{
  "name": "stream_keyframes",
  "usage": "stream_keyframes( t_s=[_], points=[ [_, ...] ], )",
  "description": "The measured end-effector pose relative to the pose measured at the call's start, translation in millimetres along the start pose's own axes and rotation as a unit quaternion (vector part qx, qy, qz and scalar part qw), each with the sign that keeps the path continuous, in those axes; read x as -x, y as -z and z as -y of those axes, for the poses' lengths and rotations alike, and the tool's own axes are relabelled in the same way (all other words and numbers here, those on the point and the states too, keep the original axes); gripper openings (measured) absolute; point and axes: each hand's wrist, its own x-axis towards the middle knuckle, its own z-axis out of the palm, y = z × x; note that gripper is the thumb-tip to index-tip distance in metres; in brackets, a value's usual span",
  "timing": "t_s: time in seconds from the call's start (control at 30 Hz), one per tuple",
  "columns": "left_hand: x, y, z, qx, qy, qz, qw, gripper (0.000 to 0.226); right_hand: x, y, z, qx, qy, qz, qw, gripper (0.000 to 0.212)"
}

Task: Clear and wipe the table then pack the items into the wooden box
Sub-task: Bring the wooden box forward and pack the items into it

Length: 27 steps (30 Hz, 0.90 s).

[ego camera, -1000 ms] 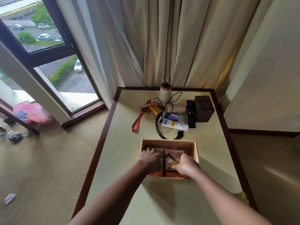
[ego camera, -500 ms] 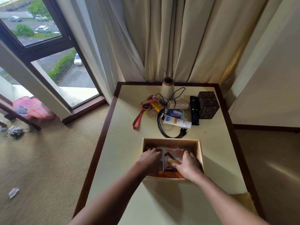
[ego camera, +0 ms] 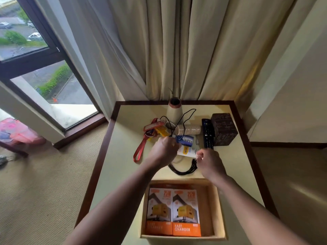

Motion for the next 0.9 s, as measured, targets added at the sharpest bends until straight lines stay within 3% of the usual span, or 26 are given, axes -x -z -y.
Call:
stream_keyframes(
  t_s=[0.1, 0.23, 0.4, 0.5, 0.6, 0.67, 0.77, 0.9],
  points=[
    [-43, -24, 4, -0.038, -0.016, 0.030, 0.999, 0.020, -33, -14, -9, 0.067, -0.007, 0.046, 0.997, 0.031],
    [-86, -44, -2, -0.117, -0.073, 0.016, 0.990, 0.033, -58, -33, -18, 0.158, 0.028, 0.066, 0.985, 0.045],
    [-130, -52, -15, -0.359, -0.200, 0.002, 0.912, 0.035, -66, -43, -25, 0.210, 0.050, 0.066, 0.974, 0.047],
    [-148, -62, -22, -0.459, -0.179, 0.044, 0.869, 0.040, -70, -44, -26, 0.227, 0.061, 0.057, 0.970, 0.043],
    [-154, -69, -25, -0.495, -0.140, 0.069, 0.855, 0.044, -73, -39, -25, 0.240, 0.070, 0.052, 0.967, 0.040],
    [-156, -69, -28, -0.487, -0.124, 0.073, 0.862, 0.048, -73, -35, -24, 0.235, 0.072, 0.041, 0.969, 0.039],
    [-157, -61, -31, -0.421, -0.061, 0.087, 0.901, 0.054, -71, -30, -21, 0.190, 0.064, 0.064, 0.978, 0.041],
    [-152, -39, -34, -0.222, 0.069, 0.129, 0.964, 0.038, -62, -18, -16, 0.065, 0.036, 0.072, 0.995, 0.045]
  ],
)
